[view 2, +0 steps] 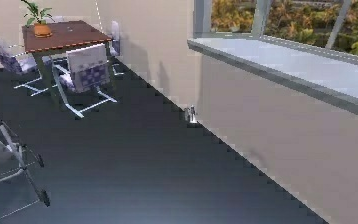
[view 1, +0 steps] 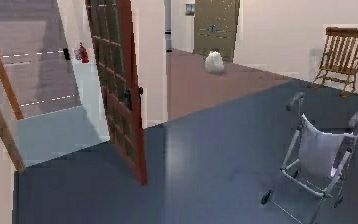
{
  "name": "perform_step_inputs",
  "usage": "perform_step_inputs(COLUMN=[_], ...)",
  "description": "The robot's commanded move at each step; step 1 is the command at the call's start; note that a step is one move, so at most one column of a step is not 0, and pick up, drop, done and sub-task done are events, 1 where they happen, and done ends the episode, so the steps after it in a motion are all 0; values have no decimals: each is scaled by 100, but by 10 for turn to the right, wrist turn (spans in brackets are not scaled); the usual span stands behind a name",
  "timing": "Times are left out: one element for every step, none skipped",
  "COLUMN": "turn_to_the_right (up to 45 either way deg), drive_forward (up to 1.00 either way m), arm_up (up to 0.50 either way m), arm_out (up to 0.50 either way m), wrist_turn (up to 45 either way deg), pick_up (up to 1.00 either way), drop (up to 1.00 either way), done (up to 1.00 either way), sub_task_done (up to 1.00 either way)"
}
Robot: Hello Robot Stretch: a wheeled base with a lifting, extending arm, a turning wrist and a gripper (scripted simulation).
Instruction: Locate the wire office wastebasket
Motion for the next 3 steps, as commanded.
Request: perform_step_inputs(turn_to_the_right=[0,-300,0], drive_forward=[15,0,15], arm_up=[0,0,0], arm_out=[0,0,0], wrist_turn=[0,0,0], pick_up=[0,0,0], drop=[0,0,0], done=[0,0,0], sub_task_done=[0,0,0])
